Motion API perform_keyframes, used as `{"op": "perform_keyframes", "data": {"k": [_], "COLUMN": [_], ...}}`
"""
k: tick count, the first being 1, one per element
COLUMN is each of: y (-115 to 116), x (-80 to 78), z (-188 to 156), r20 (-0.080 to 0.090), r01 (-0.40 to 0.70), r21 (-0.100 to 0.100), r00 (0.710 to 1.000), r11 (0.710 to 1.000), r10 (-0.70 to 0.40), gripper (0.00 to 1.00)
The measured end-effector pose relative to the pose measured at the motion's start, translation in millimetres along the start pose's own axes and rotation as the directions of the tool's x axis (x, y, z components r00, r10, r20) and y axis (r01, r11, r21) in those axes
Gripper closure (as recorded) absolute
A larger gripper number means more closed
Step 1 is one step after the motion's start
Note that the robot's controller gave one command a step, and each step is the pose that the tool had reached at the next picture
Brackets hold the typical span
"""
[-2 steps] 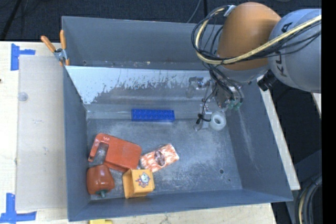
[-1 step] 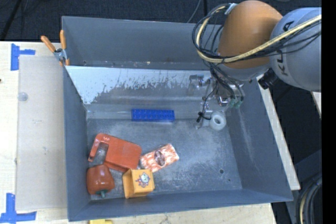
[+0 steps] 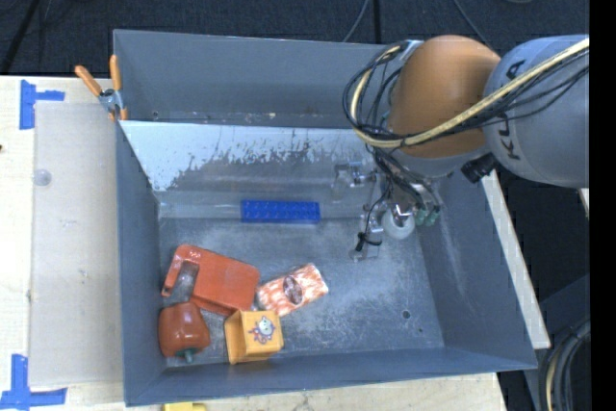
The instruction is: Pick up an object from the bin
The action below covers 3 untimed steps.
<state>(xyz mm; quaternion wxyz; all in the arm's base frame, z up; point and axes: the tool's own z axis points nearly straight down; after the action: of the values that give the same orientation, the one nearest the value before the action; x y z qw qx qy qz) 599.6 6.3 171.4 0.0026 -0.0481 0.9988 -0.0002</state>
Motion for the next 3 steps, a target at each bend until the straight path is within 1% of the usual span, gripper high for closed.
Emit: {"op": "perform_keyframes", "data": {"k": [1, 2, 3], "y": [29, 37, 26], "x": [6.0, 32.8, 48.2], "z": [44, 70, 87], "r20": [-0.009, -0.006, -0.009], "r01": [0.061, -0.097, 0.112], "r21": [-0.002, -0.002, -0.003], "r00": [0.998, 0.995, 0.994], "r11": [0.998, 0.995, 0.994], "r10": [-0.061, 0.097, -0.112], "gripper": [0.00, 0.00, 0.00]}}
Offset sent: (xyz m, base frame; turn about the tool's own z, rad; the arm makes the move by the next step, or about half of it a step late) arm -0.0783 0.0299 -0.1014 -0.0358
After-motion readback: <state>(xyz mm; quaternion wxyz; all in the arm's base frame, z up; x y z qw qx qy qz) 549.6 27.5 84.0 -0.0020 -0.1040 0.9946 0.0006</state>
